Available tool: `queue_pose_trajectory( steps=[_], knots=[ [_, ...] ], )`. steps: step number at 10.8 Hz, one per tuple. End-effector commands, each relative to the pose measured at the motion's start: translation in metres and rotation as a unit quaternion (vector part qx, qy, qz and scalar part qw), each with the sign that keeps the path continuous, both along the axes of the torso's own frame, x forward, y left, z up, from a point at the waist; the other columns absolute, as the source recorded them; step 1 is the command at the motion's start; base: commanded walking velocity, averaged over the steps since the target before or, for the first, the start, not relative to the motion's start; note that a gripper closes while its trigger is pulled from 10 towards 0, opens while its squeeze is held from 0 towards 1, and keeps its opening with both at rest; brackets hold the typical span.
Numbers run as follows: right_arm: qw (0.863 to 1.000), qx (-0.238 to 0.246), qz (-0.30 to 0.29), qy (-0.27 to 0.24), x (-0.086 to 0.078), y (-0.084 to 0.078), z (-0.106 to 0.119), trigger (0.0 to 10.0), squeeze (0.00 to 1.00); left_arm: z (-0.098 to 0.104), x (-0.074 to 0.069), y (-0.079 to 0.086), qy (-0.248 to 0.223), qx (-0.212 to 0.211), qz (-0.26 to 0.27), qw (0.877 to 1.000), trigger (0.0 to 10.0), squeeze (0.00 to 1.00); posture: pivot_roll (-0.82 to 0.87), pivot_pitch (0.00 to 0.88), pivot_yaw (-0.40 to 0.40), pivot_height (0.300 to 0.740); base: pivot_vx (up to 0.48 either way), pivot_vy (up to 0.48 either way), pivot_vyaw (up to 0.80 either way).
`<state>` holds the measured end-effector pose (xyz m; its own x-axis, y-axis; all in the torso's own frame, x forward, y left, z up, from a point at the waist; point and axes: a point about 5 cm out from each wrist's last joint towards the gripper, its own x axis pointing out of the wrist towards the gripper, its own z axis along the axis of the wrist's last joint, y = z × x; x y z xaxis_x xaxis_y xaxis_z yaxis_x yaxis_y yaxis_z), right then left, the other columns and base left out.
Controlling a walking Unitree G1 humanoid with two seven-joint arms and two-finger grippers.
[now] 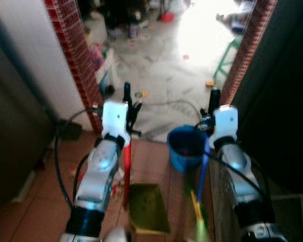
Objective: Sweep floor
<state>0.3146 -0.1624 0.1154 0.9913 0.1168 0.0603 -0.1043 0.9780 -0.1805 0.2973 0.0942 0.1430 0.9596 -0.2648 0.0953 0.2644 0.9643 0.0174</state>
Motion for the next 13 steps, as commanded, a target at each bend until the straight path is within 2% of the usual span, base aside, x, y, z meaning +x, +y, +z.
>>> queue_pose_trajectory(
  steps=[1,4,6,7,9,11,13],
  knots=[
    [1.0,0.002,0.01,-0.028,0.005,0.007,0.014,10.0,0.0,0.013,0.002,0.002,-0.026,-0.004,-0.001,1.0,10.0,0.0,-0.02,0.0,0.015,0.74,0.0,0.48,0.0],
    [1.0,0.002,0.006,-0.026,0.005,0.006,0.01,10.0,0.0,0.01,0.001,-0.001,-0.017,-0.004,-0.012,1.0,10.0,0.0,-0.02,0.0,0.029,0.74,0.0,0.48,0.0],
    [1.0,0.005,-0.004,-0.025,0.003,0.005,0.008,10.0,0.0,0.001,-0.008,0.01,-0.005,0.013,-0.01,1.0,10.0,0.0,-0.02,0.0,0.015,0.74,0.0,0.48,0.0],
    [1.0,0.001,-0.005,-0.022,0.003,0.005,0.006,10.0,0.0,-0.001,-0.007,0.016,-0.002,0.018,-0.001,1.0,10.0,0.0,-0.02,0.0,0.008,0.74,0.0,0.48,0.0],
    [1.0,-0.008,-0.003,-0.015,0.007,0.008,0.004,10.0,0.0,0.013,0.003,0.022,-0.024,0.035,0.017,0.999,10.0,0.0,0.02,0.0,-0.009,0.74,0.0,0.48,0.0],
    [1.0,0.008,-0.001,-0.025,0.008,0.015,0.01,10.0,0.0,0.011,-0.002,0.032,-0.014,0.025,0.041,0.999,10.0,0.0,0.01,0.0,0.02,0.74,0.0,0.48,0.0],
    [0.999,0.015,-0.013,-0.03,0.011,0.015,0.013,10.0,0.0,0.008,-0.001,0.032,-0.011,0.014,0.038,0.999,10.0,0.0,-0.01,0.0,0.025,0.74,0.0,0.48,0.0]
  ],
)
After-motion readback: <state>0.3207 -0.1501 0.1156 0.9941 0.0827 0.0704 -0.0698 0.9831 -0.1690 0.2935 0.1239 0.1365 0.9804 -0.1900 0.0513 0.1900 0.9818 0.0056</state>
